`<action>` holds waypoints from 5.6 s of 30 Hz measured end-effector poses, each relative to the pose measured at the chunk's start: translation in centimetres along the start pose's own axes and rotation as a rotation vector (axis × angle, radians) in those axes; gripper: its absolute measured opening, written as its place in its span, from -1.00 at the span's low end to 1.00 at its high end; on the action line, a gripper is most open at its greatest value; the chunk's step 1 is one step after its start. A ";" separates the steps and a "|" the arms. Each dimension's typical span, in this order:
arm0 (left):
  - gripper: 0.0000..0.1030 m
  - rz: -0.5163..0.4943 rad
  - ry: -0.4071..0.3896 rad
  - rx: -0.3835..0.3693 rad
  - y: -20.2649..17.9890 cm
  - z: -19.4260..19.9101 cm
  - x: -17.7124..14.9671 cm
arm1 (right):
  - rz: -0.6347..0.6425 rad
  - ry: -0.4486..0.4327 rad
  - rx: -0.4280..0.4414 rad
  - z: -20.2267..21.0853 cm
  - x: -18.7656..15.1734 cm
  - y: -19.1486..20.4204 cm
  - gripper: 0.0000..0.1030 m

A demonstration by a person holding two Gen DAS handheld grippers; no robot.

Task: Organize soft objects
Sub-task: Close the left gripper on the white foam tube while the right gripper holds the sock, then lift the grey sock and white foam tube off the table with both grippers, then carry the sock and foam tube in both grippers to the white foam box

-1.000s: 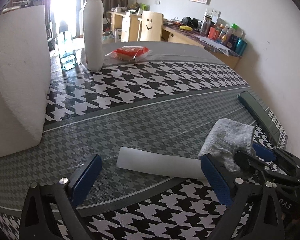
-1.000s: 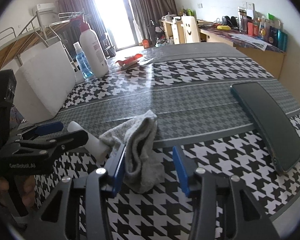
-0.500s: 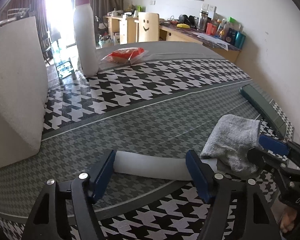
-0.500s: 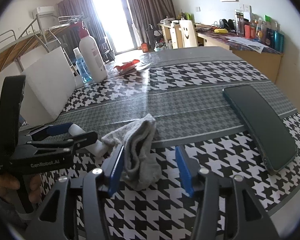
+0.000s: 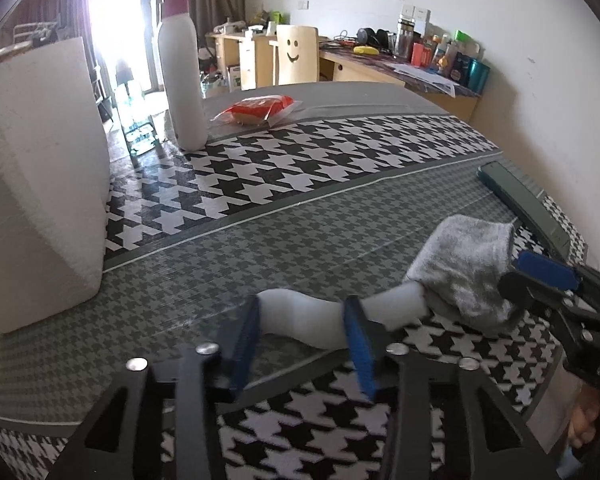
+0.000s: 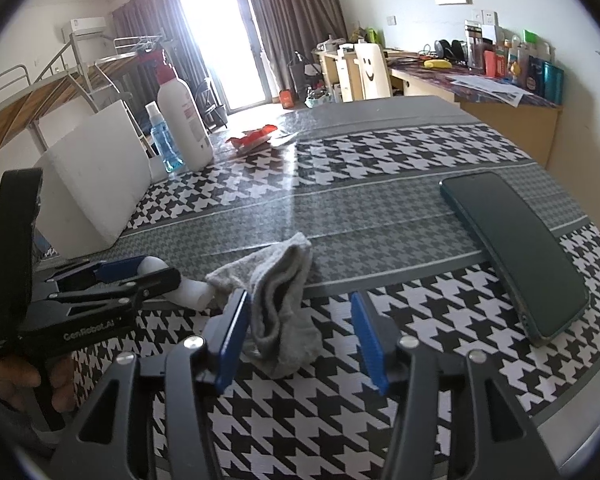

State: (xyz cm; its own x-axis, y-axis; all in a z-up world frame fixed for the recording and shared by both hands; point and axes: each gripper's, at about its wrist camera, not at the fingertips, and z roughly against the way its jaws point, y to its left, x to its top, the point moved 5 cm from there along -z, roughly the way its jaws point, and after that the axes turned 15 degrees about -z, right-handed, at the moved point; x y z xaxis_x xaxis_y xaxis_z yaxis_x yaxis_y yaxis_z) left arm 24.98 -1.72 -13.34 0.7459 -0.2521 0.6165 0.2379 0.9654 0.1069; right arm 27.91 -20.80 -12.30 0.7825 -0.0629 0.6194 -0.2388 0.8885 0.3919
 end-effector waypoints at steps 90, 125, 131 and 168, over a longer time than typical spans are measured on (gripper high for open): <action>-0.66 0.024 -0.284 0.134 5.3 12.6 -1.3 | 0.211 -0.119 0.095 2.9 0.7 11.6 -0.56; -0.66 0.008 -0.366 0.227 8.0 15.8 1.6 | 0.275 -0.202 0.178 4.4 4.1 15.9 -0.56; -0.66 0.007 -0.384 0.245 8.6 16.5 2.1 | 0.291 -0.212 0.181 4.6 4.7 16.6 -0.55; -0.66 0.041 -0.441 0.342 12.2 18.7 4.3 | 0.320 -0.230 0.228 3.9 8.4 20.4 -0.56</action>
State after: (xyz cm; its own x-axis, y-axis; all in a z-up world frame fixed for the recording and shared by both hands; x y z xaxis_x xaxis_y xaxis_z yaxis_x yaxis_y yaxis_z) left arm 19.44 10.26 5.17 0.4015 -0.2326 0.8858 -0.0567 0.9591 0.2775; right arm 27.34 -4.93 3.50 0.5066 0.0762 0.8588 -0.5888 0.7582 0.2801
